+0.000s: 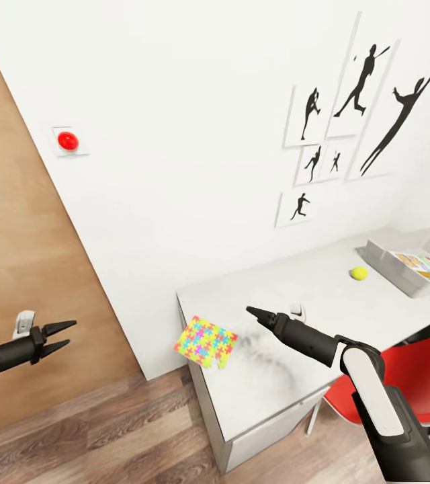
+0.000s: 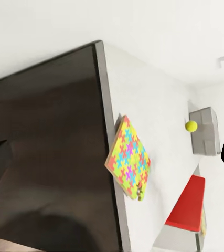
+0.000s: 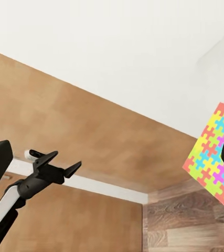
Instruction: Put all the toys in the child's room - the three board games (two on the bed and one on the table), the two jigsaw puzzles on the table, and the tennis ball on the table - inside the toy box on the table in the child's room.
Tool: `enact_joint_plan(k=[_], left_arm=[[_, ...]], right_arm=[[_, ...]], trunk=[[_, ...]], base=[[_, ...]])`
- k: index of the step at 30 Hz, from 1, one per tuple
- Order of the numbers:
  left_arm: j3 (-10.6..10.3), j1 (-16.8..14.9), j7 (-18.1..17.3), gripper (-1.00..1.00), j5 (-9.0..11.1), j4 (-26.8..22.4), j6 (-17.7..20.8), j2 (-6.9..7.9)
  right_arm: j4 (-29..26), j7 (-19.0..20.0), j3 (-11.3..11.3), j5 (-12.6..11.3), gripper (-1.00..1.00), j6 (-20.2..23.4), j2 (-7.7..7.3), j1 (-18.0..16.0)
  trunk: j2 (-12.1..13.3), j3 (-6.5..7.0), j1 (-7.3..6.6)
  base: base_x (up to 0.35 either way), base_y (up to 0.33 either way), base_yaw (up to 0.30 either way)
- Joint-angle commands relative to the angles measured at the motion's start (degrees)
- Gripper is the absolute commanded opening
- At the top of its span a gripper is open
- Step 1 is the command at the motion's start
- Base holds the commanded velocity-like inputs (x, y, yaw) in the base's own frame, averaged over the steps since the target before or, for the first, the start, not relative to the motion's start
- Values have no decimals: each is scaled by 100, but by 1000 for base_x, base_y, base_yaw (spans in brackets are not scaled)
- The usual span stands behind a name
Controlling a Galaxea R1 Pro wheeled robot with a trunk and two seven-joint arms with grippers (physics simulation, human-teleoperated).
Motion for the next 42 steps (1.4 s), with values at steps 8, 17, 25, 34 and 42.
enact_joint_plan(k=[8, 17, 25, 34, 42], left_arm=[[15, -9, 99, 100, -4, 1, 22, -17], [12, -9, 124, 100, -4, 1, 22, -18], [11, -9, 122, 100, -4, -5, 22, -18], [11, -9, 95, 100, 0, -13, 22, -27], [11, -9, 108, 100, -1, -39, 25, -35]], right_arm=[[7, 33, 10, 27, 100, 3, 15, -5], [38, 33, 10, 31, 100, -5, 12, -5], [54, 33, 10, 31, 100, -12, 8, -5], [61, 41, -2, 33, 100, -13, 2, -5], [61, 239, -20, 42, 100, -5, -4, -5]], trunk=[[-11, 64, 4], [-11, 149, 4], [-11, 224, 4], [-11, 310, 4], [-11, 385, 4]], base=[[0, 0, -2], [0, 0, 0], [0, 0, 0], [0, 0, 0], [0, 0, 0]])
